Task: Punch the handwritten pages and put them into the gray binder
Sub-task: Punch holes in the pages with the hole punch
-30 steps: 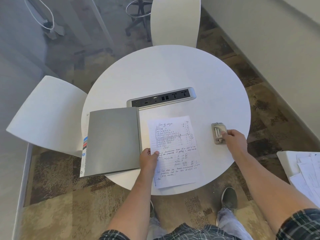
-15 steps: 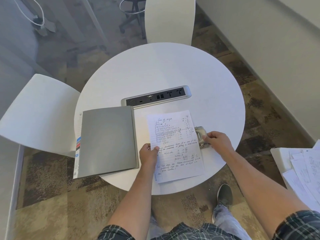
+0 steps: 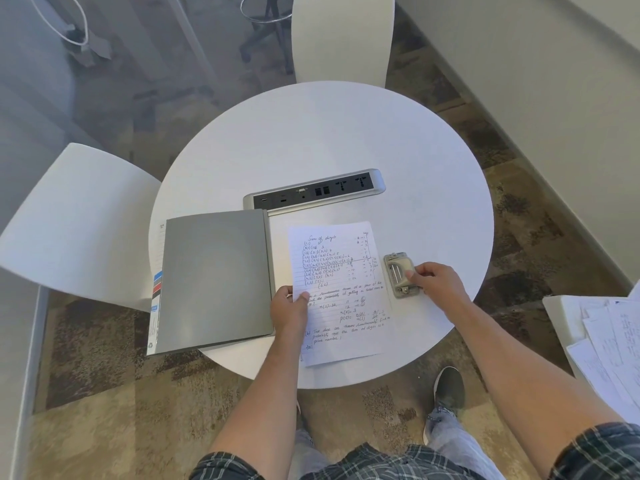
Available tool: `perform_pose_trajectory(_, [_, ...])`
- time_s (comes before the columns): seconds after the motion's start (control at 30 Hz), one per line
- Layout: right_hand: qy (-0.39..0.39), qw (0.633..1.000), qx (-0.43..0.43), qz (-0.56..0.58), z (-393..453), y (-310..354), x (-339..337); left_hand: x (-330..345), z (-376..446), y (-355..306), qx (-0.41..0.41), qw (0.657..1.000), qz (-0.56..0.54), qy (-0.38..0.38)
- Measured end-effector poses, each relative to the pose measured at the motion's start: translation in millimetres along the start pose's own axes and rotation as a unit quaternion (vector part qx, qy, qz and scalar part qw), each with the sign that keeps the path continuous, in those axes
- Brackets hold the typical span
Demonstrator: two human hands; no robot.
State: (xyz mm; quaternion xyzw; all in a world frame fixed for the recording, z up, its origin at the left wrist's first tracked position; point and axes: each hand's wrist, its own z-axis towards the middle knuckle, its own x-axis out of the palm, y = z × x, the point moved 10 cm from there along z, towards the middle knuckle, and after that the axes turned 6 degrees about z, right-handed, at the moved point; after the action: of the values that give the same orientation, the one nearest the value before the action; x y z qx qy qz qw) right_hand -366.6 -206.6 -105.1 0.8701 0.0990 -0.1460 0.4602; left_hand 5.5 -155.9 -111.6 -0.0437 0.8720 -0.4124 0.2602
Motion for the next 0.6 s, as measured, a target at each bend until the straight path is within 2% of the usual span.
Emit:
perform_pose_trajectory(0.27, [-0.003, 1.0, 0.001, 0.006, -1.1, -0.5, -0.9, 15.5, -2.9, -3.0, -0.003, 1.0, -0.005, 0.009])
perform_pose_trajectory(0.6, [0.002, 1.0, 0.0, -0.007, -5.1, 4.3, 2.7, 28.9, -12.5, -8.0, -0.01, 1.0, 0.023, -0.016])
